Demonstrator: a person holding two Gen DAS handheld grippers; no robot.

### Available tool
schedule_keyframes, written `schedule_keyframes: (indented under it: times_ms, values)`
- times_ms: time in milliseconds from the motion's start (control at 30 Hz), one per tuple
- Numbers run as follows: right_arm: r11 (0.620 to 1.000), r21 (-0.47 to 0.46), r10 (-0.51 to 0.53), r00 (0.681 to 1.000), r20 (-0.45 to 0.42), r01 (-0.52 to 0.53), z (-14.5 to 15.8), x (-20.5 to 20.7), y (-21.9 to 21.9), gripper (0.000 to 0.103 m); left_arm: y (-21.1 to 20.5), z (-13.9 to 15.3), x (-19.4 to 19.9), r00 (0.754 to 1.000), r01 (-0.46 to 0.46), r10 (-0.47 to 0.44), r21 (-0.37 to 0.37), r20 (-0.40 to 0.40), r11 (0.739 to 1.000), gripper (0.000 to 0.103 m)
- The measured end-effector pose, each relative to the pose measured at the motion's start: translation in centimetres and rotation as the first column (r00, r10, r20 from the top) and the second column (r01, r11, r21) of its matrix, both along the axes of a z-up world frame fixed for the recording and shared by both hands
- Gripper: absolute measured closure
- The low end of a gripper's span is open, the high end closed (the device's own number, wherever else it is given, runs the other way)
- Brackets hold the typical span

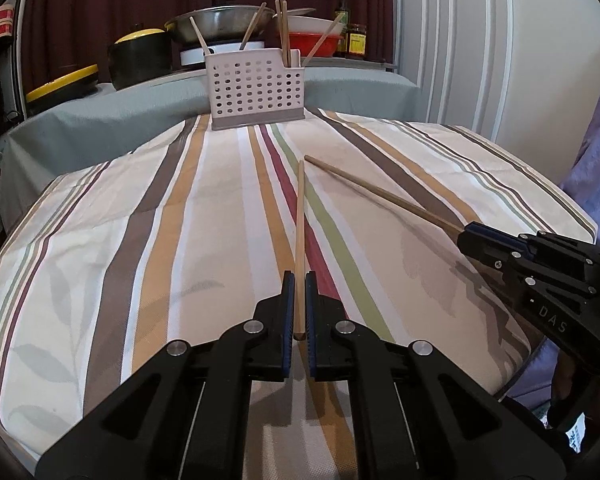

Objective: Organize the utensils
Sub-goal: 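Lift both held chopsticks and carry them to the white holder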

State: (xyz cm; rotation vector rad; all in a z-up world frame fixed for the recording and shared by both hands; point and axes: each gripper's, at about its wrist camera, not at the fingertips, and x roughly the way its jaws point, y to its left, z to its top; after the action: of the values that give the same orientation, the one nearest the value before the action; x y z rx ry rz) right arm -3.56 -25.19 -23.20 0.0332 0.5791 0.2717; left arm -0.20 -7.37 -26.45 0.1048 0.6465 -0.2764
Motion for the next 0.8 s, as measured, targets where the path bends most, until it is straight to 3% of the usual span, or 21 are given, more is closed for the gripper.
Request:
schedule_keyframes:
  times_ms: [367, 800]
  values:
    - [1.0, 0.002, -0.023, 0.999, 0.049, 0.023, 1.7, -0.4, -0.5, 0.096, 0.3, 2.6, -0.6, 0.995, -0.008, 0.009, -0.004, 0.102, 1.0, 0.097]
    - [0.999, -0.018, -0.035, 0.992, 0.12, 0.038, 4.4, -1.0, -0.5, 0.096, 1.5, 6.0, -1.2, 0.985, -0.027, 0.034, -0.047, 0.171, 0.999, 0.097]
